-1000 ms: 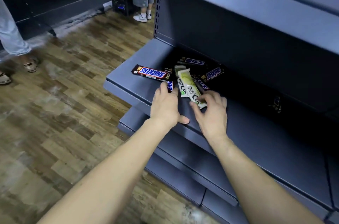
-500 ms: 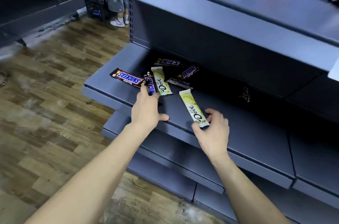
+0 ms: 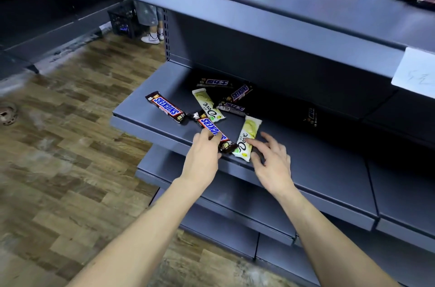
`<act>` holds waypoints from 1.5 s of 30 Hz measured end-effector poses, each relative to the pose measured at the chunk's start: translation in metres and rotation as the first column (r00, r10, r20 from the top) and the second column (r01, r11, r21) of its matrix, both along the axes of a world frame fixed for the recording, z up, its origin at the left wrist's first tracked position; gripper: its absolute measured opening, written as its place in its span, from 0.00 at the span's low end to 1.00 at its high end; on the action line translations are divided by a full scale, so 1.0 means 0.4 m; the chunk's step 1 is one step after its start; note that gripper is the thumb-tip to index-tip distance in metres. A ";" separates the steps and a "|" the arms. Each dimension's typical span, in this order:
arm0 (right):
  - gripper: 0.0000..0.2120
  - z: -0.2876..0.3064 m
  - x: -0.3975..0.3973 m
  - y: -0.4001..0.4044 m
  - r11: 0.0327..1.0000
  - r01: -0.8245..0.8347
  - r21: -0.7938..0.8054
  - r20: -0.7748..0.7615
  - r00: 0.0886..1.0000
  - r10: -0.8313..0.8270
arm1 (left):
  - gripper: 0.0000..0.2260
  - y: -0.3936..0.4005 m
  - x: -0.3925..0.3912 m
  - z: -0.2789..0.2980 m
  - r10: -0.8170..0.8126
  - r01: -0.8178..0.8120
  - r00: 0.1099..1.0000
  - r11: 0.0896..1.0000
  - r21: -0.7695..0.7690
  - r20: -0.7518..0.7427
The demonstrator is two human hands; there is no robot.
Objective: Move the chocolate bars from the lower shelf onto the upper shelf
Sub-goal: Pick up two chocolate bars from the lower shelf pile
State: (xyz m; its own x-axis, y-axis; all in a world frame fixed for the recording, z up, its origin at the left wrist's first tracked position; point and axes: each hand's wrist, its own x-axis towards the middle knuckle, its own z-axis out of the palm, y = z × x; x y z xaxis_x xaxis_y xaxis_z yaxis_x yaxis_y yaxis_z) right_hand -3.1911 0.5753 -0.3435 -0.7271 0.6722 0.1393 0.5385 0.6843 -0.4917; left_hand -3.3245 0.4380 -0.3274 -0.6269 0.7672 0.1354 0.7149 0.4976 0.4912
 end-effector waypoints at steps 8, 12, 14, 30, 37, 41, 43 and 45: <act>0.13 -0.002 0.001 0.002 0.994 0.062 -0.085 -0.141 0.987 -0.074 | 0.21 -0.004 0.001 -0.007 0.045 -0.047 0.998 0.998 0.034 0.037; 0.26 0.003 0.000 0.001 0.999 -0.043 -0.024 0.051 0.998 0.044 | 0.22 -0.001 0.002 -0.007 0.050 -0.050 0.999 0.998 0.033 0.012; 0.24 0.001 -0.004 0.003 0.999 -0.047 -0.021 0.082 0.995 0.048 | 0.22 0.005 0.005 0.001 0.058 -0.058 0.998 0.998 0.038 -0.018; 0.34 -0.002 -0.014 0.015 0.953 0.197 -0.232 -0.187 0.952 -0.242 | 0.26 -0.002 -0.042 0.023 0.174 -0.173 0.985 0.984 -0.047 0.022; 0.26 0.000 -0.010 0.024 0.970 0.171 -0.171 -0.124 0.973 -0.194 | 0.17 -0.042 -0.073 0.004 0.211 -0.217 0.973 0.974 -0.069 -0.089; 0.23 0.003 -0.004 0.021 0.963 0.177 -0.205 -0.200 0.955 -0.218 | 0.17 -0.057 -0.083 0.008 0.187 -0.187 0.982 0.981 0.046 0.008; 0.22 0.002 -0.001 0.019 0.952 0.197 -0.234 -0.228 0.941 -0.251 | 0.17 -0.065 -0.082 0.008 0.180 -0.181 0.983 0.980 0.078 0.025; 0.22 0.002 -0.001 0.019 0.938 0.217 -0.271 -0.246 0.926 -0.286 | 0.17 -0.072 -0.083 0.002 0.168 -0.170 0.985 0.982 0.087 0.031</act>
State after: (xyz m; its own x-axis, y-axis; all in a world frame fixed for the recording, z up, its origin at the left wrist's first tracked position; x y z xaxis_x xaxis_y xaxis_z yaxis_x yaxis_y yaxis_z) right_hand -3.1917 0.5831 -0.3428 -0.4843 0.8657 0.1265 0.4959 0.3907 -0.7755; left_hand -3.3577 0.4092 -0.3267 -0.7505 0.6353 0.1821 0.6118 0.5637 0.5549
